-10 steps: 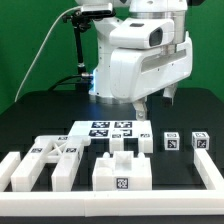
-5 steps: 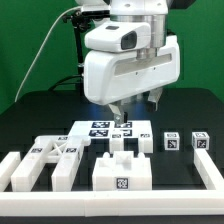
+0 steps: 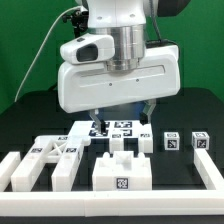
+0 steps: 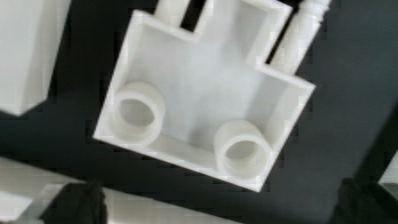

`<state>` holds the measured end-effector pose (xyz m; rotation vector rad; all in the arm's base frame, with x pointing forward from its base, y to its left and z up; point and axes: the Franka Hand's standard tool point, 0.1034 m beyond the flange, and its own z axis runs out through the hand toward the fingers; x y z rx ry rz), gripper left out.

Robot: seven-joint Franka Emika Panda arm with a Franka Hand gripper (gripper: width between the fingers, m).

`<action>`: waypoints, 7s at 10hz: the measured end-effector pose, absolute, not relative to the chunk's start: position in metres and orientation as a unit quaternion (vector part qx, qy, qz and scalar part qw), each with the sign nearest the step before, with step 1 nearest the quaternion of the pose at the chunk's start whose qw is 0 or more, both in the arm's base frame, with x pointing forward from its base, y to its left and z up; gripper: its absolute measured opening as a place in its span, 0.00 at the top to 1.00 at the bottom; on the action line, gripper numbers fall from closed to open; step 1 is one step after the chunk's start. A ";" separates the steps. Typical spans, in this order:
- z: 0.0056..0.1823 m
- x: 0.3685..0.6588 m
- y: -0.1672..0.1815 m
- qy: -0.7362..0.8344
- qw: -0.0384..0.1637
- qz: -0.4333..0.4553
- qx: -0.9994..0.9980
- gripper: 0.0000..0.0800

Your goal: Assemble chair

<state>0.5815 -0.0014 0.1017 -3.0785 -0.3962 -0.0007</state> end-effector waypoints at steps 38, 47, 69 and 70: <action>0.023 0.621 0.039 -0.002 0.013 -0.024 -1.000 0.62; 0.023 0.621 0.039 -0.003 0.013 -0.024 -1.000 0.19; 0.015 0.464 0.054 0.020 -0.005 0.442 -0.897 0.19; 0.013 0.461 0.055 0.019 -0.005 0.443 -0.896 0.19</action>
Offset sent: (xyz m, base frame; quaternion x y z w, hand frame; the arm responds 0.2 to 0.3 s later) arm 0.0205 -0.0342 -0.0403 -0.0089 0.0108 0.0303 0.9994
